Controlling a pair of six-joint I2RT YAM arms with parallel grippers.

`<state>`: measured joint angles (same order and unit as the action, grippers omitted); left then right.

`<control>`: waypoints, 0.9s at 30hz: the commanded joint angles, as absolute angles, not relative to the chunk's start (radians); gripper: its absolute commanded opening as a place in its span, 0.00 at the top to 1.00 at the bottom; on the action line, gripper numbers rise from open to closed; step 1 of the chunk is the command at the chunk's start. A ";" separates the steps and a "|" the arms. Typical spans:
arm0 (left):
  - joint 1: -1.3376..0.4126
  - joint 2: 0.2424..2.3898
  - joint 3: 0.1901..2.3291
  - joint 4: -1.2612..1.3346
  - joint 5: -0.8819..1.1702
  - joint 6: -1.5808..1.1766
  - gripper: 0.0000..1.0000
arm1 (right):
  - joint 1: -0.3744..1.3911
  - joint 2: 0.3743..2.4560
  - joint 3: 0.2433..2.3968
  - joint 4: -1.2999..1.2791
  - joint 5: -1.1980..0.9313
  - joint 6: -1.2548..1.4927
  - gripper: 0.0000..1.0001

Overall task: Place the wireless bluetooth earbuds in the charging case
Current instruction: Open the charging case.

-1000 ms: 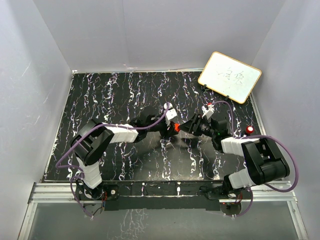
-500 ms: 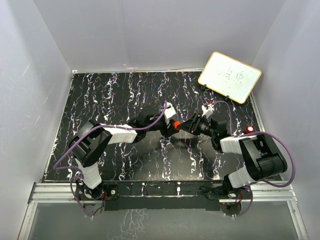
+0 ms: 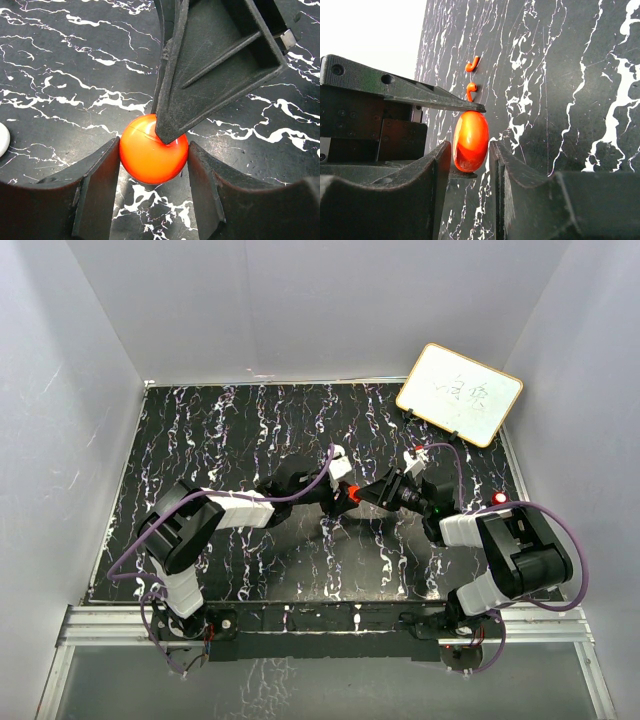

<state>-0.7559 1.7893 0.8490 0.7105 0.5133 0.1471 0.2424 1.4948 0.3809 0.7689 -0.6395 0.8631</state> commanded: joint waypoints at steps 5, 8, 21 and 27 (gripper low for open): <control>-0.762 1.726 0.842 0.758 0.544 0.153 1.00 | 0.248 1.505 0.375 0.860 -0.661 0.884 0.68; -0.762 1.728 0.843 0.756 0.544 0.152 1.00 | 0.248 1.504 0.372 0.863 -0.661 0.885 0.70; -0.765 1.734 0.848 0.757 0.547 0.152 1.00 | 0.248 1.509 0.370 0.874 -0.664 0.890 0.73; -0.765 1.730 0.847 0.751 0.533 0.147 0.93 | 0.248 1.509 0.369 0.880 -0.662 0.894 0.86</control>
